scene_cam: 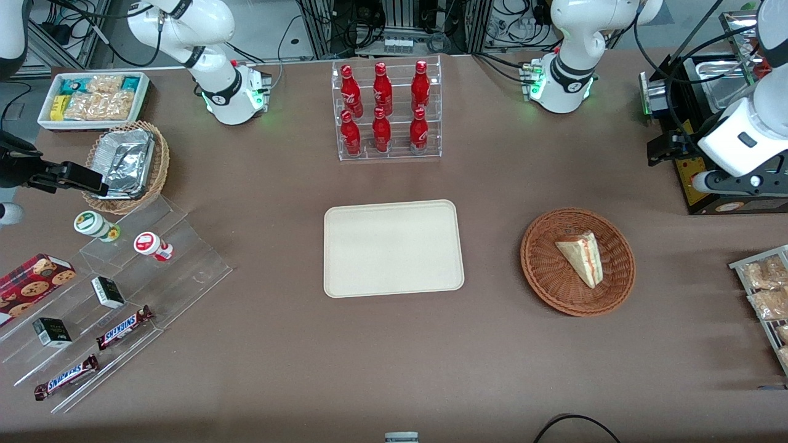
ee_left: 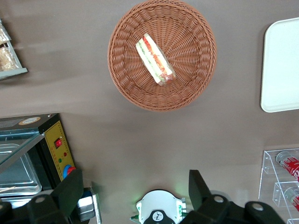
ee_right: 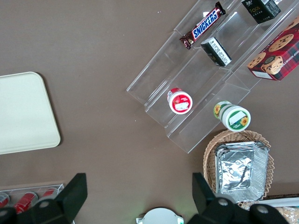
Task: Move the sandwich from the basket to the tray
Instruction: 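Move the left gripper over the wrapped sandwich in the wicker basket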
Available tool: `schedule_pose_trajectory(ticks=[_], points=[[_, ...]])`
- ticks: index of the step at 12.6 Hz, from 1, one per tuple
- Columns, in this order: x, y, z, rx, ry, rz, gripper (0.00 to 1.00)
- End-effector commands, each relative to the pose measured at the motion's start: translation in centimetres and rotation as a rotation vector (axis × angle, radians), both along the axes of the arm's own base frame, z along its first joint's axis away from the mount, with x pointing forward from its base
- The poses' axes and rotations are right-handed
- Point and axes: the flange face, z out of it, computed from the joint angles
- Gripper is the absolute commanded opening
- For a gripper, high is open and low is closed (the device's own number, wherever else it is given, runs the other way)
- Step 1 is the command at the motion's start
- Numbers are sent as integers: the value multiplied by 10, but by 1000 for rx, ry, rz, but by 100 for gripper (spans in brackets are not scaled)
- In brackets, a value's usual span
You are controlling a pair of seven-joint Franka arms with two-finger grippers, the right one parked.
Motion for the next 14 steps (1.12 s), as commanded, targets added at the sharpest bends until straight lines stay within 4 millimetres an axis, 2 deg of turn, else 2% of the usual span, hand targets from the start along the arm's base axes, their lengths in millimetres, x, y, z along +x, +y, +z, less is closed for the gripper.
schedule_pose_trajectory(ticks=[1,4,9,12,14], points=[[-6,0,3,-7,-17,-7,100],[-3,-2,-31,-8,-37,-12,100],[-2,-8,-123,-13,-81,-34,100],[-9,-8,-195,-24,-154,-39,100],[-10,-8,-225,-32,-191,-37,100]])
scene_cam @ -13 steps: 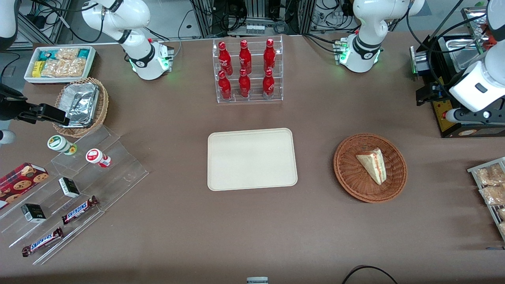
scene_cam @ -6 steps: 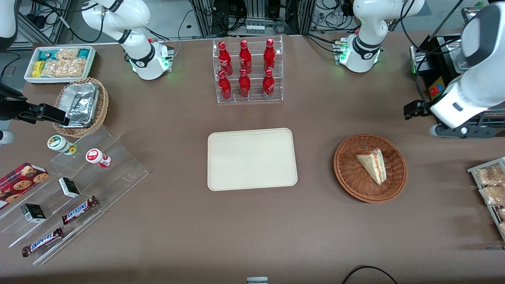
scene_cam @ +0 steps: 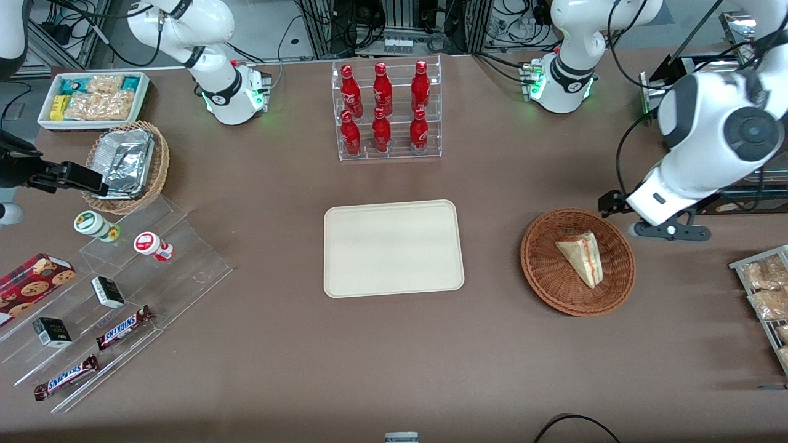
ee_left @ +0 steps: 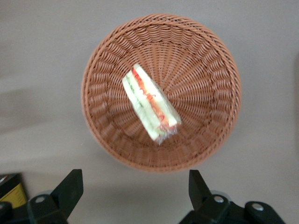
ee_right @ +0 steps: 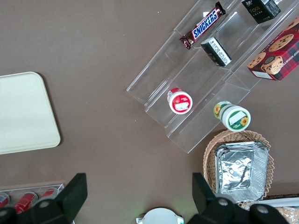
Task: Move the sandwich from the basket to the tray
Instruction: 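Move the left gripper over the wrapped sandwich in the wicker basket, then lower the left gripper and close it on the wrapped sandwich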
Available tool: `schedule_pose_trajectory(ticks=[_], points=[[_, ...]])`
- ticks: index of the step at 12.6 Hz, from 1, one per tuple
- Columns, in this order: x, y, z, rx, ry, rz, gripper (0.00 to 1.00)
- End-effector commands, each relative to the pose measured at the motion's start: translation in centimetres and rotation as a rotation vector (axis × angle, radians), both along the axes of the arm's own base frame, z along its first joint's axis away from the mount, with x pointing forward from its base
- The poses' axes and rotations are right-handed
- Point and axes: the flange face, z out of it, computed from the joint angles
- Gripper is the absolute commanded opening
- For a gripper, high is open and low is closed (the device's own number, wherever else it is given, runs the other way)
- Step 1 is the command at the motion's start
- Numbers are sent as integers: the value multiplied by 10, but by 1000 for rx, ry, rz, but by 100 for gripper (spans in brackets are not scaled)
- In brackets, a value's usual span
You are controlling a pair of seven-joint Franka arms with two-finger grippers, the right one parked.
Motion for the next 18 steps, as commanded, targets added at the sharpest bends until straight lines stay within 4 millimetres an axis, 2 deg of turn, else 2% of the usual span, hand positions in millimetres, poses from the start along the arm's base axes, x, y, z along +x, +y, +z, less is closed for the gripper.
schedule_pose_trajectory(ticks=[1,4,9,15,18], points=[[-8,-1,-23,-10,-26,17,100],[-1,-2,-36,-15,-56,179,100],[8,-18,-69,-24,-83,658,100],[11,-17,-95,-16,-70,663,100],[13,-16,-115,-21,-66,668,100]])
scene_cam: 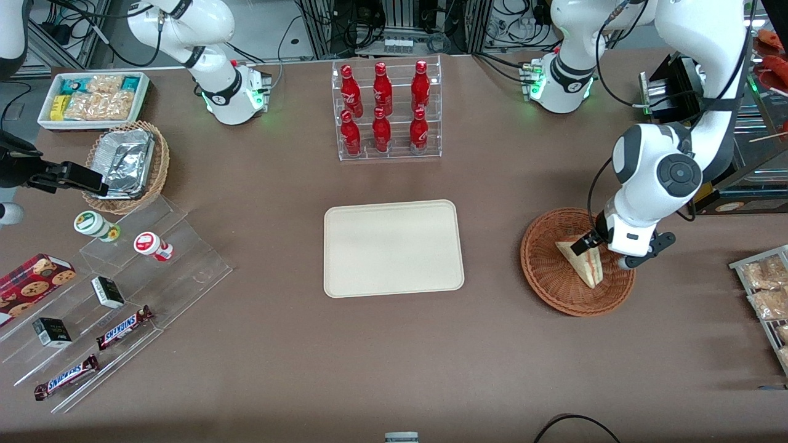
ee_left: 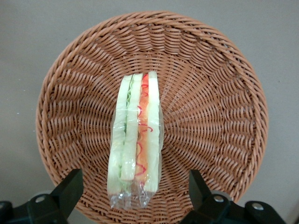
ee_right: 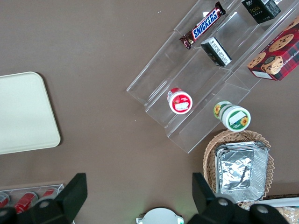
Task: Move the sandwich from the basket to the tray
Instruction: 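Lower the left gripper and close it on the wrapped sandwich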
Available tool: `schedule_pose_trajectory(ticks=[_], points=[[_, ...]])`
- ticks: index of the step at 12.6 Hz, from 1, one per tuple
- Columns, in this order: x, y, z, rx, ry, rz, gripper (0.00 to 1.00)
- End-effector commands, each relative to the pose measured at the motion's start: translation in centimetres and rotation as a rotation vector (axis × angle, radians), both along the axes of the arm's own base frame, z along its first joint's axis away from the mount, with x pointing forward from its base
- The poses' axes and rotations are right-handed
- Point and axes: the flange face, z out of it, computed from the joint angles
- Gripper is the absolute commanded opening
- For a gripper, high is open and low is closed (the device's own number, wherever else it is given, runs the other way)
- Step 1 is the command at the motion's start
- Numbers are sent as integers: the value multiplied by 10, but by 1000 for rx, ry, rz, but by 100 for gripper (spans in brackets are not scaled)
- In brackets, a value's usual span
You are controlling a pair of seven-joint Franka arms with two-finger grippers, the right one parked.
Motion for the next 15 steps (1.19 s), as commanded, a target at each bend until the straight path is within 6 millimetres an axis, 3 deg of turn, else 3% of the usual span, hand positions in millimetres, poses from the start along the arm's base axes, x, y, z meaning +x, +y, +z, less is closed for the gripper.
schedule_pose_trajectory(ticks=[1,4,6,8,9,11,15], points=[[2,0,-20,1,-5,15,100],[3,0,-43,-6,-3,27,100],[1,1,-48,-5,8,29,97],[-3,3,-47,-1,28,24,0],[-6,4,-45,8,65,-14,0],[-12,10,-18,17,116,-124,0],[15,-1,38,23,156,-142,0]])
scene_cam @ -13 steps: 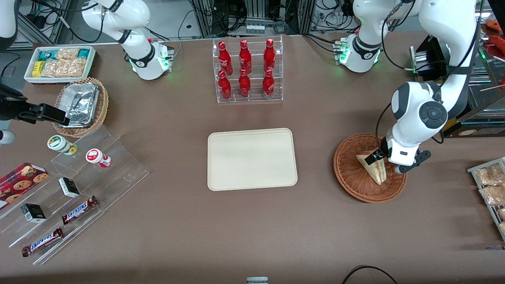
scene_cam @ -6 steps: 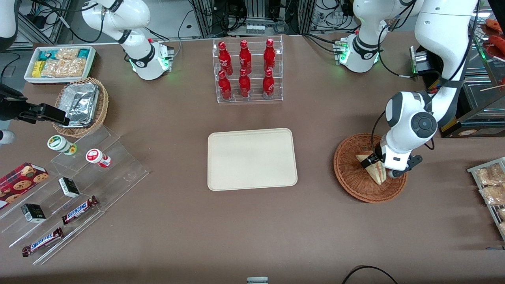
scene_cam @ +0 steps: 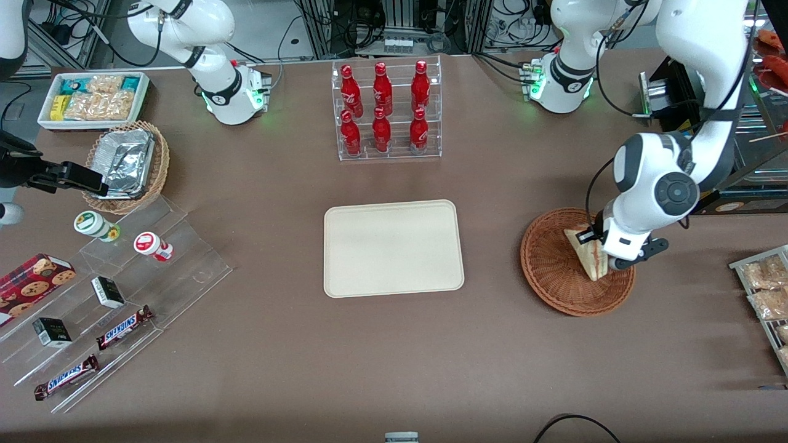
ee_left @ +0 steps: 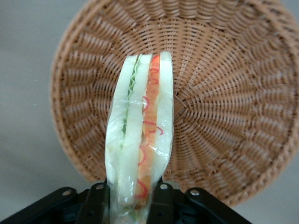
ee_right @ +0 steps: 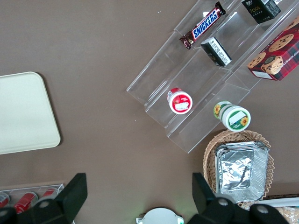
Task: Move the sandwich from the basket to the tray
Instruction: 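Lower the left gripper and close it on the wrapped sandwich, then lift the sandwich and carry it toward the cream tray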
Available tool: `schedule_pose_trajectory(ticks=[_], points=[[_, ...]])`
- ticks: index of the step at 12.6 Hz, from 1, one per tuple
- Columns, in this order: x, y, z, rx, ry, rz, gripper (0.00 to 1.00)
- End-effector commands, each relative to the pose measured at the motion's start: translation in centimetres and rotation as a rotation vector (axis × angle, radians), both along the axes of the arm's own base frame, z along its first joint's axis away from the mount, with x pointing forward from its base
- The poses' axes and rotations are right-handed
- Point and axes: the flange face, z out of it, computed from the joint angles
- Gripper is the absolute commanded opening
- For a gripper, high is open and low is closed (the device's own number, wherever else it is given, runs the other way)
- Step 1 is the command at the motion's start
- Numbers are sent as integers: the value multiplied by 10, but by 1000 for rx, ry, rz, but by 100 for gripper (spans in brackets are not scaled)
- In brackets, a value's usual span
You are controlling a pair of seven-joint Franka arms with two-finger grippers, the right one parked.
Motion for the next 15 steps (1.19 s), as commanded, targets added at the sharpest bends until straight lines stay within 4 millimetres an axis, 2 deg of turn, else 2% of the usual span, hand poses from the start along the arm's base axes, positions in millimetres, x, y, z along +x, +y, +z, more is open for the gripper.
schedule_pose_trajectory(ticks=[1,3,6,8,10,12,15], points=[[18,-22,37,0,-4,-45,0],[25,-54,54,-14,-40,-103,0],[31,-121,59,-37,-65,-202,0],[30,-167,44,-51,-51,-294,0],[25,-226,31,-69,-47,-358,0],[24,-286,21,-69,-30,-340,0],[10,-354,9,-69,-21,-315,0]])
